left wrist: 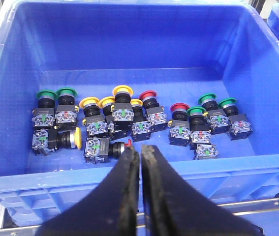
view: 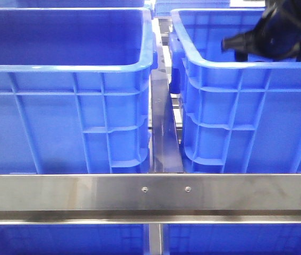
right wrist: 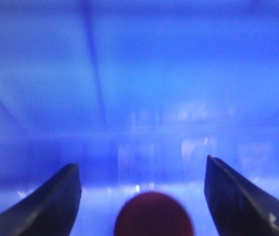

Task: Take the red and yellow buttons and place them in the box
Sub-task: 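Carry the red button with the right gripper into the empty crate and release, then grasp a yellow-capped push button with the left gripper and lift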

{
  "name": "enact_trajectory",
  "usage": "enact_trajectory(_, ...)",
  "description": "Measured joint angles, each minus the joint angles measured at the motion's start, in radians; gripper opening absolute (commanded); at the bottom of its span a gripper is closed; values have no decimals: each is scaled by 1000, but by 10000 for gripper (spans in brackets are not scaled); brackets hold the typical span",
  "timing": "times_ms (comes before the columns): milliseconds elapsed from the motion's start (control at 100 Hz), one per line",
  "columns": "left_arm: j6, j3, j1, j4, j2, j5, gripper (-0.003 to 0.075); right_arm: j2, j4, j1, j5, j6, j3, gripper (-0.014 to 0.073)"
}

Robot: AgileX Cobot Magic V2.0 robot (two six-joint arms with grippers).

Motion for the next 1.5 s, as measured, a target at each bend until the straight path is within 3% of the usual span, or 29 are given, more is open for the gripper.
enact_trajectory(250, 0, 0, 0, 0, 0, 0, -19, -195, 56, 0, 0, -66, 84, 549)
enact_trajectory(620, 0, 0, 0, 0, 0, 0, -19, -665, 329, 0, -15, -308, 328, 549)
enact_trajectory(820, 0, 0, 0, 0, 0, 0, -19, -908, 433, 0, -28, -365, 462, 540)
enact_trajectory(930, 0, 0, 0, 0, 0, 0, -19, -1029, 442, 0, -30, -380, 530, 440)
enact_trajectory(1180, 0, 0, 0, 0, 0, 0, -19, -1231, 445, 0, -36, -413, 629, 14)
enact_trajectory(1260, 0, 0, 0, 0, 0, 0, -19, -1259, 445, 0, -38, -415, 645, -75)
enact_trajectory(1500, 0, 0, 0, 0, 0, 0, 8, -1268, 450, 0, -38, -417, 657, -67)
